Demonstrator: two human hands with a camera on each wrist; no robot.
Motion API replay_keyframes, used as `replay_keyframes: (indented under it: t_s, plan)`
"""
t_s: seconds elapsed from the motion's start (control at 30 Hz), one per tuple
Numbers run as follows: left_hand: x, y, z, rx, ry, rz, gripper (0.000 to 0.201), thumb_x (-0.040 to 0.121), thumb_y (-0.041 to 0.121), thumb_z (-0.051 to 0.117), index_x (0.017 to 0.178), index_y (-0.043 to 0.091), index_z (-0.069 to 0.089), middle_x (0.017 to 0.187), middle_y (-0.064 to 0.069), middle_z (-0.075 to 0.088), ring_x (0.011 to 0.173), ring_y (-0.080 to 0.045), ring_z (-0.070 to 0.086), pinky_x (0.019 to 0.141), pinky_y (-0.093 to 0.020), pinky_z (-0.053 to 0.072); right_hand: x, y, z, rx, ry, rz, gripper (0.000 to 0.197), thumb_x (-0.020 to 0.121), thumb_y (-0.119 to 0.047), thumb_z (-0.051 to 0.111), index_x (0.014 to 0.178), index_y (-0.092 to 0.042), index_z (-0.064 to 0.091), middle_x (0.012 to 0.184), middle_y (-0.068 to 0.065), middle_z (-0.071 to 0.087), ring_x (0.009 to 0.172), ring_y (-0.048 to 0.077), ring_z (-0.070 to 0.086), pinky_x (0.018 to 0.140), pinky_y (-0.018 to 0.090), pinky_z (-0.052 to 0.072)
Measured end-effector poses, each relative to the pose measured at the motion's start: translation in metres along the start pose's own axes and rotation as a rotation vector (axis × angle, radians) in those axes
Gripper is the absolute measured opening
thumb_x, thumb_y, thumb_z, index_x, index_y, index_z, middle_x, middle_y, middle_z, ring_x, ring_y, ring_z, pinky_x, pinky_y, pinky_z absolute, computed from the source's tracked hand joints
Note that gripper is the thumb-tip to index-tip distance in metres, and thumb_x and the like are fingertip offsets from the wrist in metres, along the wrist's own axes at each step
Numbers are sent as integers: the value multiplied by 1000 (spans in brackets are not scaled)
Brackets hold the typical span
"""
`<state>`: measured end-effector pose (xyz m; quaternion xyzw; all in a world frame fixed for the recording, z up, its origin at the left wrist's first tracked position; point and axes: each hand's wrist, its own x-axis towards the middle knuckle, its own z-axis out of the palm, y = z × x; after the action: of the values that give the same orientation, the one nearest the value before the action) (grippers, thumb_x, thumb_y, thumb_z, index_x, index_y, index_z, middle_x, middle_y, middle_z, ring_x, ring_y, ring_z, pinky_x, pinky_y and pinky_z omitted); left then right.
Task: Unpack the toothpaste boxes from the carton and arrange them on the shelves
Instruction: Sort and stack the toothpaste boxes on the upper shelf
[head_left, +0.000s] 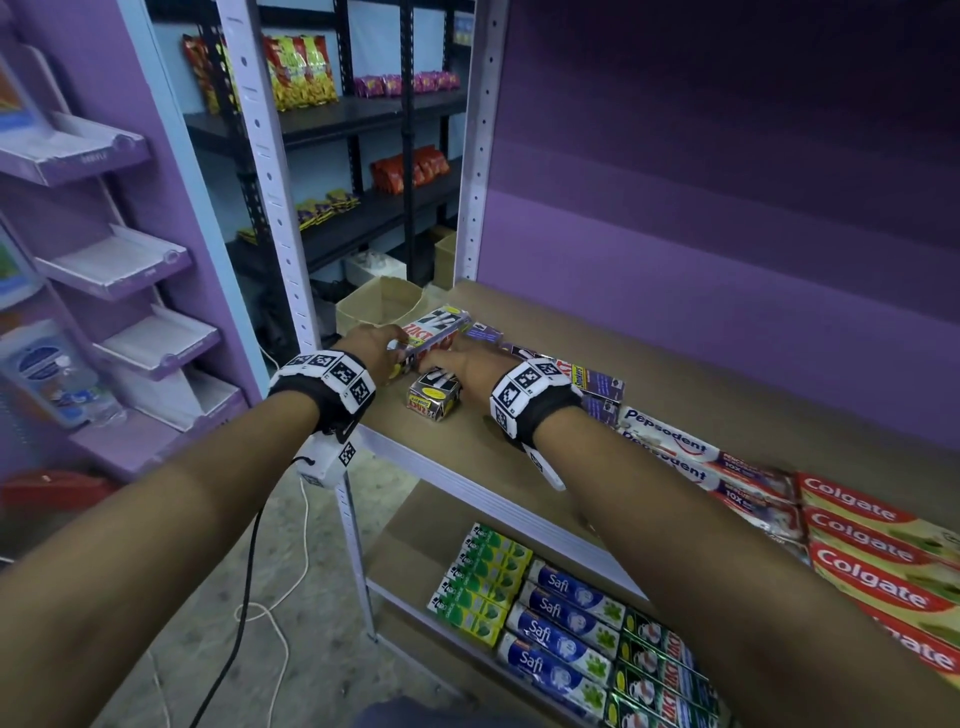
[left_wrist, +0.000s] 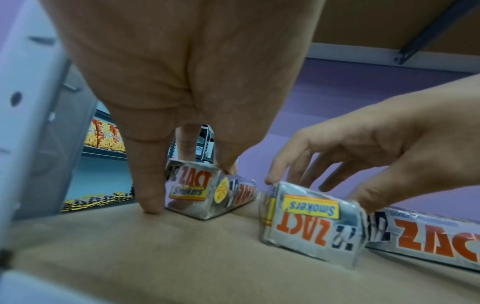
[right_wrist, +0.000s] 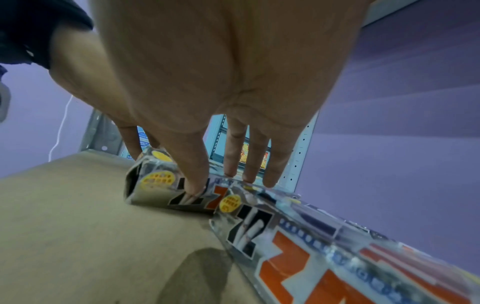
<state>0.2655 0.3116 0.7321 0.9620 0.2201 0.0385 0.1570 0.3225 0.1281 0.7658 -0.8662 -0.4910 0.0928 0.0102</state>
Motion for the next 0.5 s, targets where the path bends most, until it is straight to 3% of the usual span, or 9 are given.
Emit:
replay_keyframes:
  t_s: [0.17, 0.3, 0.4, 0.47, 0.5]
  plan:
    - [-5, 2, -2, -9, 13, -4, 37, 98, 29, 55, 134, 22, 56, 127, -20, 58, 112, -34, 57, 93, -35, 48, -12, 4, 2, 96, 96, -96, 50, 92, -3, 59, 138, -21, 55, 144, 13, 44, 129, 31, 47, 109, 37, 38]
    - [-9, 4, -5, 1, 6, -7, 37, 99, 30, 52, 135, 22, 55, 131, -19, 56, 117, -33, 55, 94, -33, 46, -20, 10, 2, 284, 128, -116, 48, 85, 1, 64, 129, -18, 61, 135, 11, 49, 121, 27, 51, 97, 23, 38]
    - [-11, 5, -6, 2, 4, 8, 37, 100, 29, 52, 136, 21, 55, 129, -20, 57, 116, -34, 55, 94, -34, 45, -21, 17, 5, 325, 215, -88, 53, 85, -2, 65, 132, -25, 59, 132, 5, 51, 115, 21, 52, 96, 20, 41]
    - [-14, 7, -7, 5, 1, 14, 38, 99, 29, 53, 136, 20, 55, 128, -21, 57, 115, -35, 56, 93, -34, 46, -23, 24, 6, 404, 333, -63, 57, 82, 1, 63, 128, -33, 58, 121, -2, 52, 103, 13, 53, 87, 6, 40]
    - [-15, 9, -7, 9, 3, 12, 38, 99, 29, 53, 136, 20, 55, 127, -22, 57, 114, -35, 56, 93, -34, 46, -25, 26, 4, 468, 392, -43, 58, 80, 4, 61, 123, -36, 58, 117, -3, 52, 100, 11, 55, 85, 7, 42]
